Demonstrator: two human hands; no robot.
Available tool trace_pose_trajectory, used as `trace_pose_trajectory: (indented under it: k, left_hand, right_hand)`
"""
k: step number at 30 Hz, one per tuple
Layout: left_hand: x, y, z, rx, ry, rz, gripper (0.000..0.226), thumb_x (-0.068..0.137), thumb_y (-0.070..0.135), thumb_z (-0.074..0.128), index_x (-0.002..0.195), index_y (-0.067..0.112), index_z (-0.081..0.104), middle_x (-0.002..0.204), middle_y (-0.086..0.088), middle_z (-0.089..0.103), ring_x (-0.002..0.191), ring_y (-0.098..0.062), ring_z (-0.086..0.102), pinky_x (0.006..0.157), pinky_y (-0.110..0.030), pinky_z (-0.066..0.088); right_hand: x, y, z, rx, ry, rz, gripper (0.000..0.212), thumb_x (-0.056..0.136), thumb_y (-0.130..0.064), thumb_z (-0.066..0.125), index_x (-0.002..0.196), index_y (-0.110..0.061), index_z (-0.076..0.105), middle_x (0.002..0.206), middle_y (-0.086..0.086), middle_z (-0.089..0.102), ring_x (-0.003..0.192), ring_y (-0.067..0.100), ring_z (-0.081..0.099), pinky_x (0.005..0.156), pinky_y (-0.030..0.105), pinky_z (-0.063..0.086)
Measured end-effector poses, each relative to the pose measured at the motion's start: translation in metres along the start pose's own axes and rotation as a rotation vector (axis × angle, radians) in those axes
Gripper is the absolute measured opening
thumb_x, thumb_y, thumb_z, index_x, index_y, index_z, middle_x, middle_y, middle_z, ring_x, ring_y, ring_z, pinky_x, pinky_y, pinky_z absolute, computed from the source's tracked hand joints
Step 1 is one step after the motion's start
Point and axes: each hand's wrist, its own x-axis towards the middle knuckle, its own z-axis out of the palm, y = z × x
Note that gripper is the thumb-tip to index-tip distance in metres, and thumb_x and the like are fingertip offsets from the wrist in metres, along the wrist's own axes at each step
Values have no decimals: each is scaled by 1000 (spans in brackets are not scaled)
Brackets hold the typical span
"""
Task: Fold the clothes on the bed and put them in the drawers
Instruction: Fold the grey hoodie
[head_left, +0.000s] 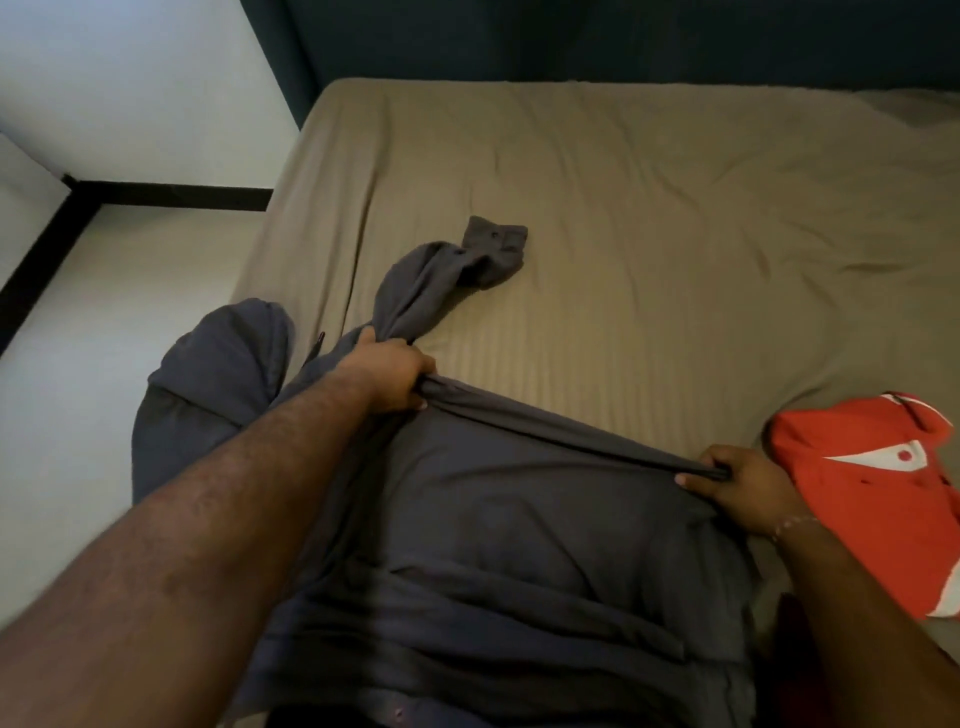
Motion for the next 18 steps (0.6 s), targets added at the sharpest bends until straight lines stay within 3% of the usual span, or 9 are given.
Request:
trace_pose_trajectory:
  k: [5,8,11,13,16,18]
  left_hand:
    - [-26,-28,-6,48,282,-131,11,93,35,61,103,32,65,115,-1,67,113,-25,61,100,-45,41]
    - [-54,-41,-14,51,383,-169,13,93,29,63,105,26,69,110,-2,67,101,-24,64,90,-44,56]
    - [-99,-35,-7,-83,447,-224,15,92,31,64,104,23,68,99,-5,68,85,-26,67,73,-42,60]
    - [-131,-27,14,-173,531,-286,18,90,28,64,105,17,68,97,-11,69,82,-34,68,68,-44,58]
    - [-188,-4,71,-346,615,-335,35,85,25,69,118,16,63,114,-13,68,95,-37,67,75,-45,59]
    - [-217,18,114,-452,624,-338,48,86,27,73,132,17,59,137,-11,59,114,-33,62,86,-46,58]
  right_hand:
    - [-7,-10,2,-61,192,18,24,82,-28,83,80,-23,60,72,-2,67,74,30,67,65,37,49]
    - [-27,-20,3,-207,433,-149,20,83,-16,78,83,-17,59,70,11,66,73,38,68,65,42,44]
    - [-73,-27,10,-173,571,-245,8,75,-17,63,80,-12,60,69,14,63,71,41,65,66,45,40]
    - [-105,-25,18,-130,594,-278,12,74,-21,56,80,-12,61,73,12,64,73,38,62,67,45,38]
    - [-159,-11,45,-242,556,-350,28,76,-30,50,91,-15,69,85,3,66,79,32,61,70,42,33]
    - [-182,4,66,-342,490,-333,31,75,-26,60,102,-20,74,89,0,65,82,30,63,74,42,34]
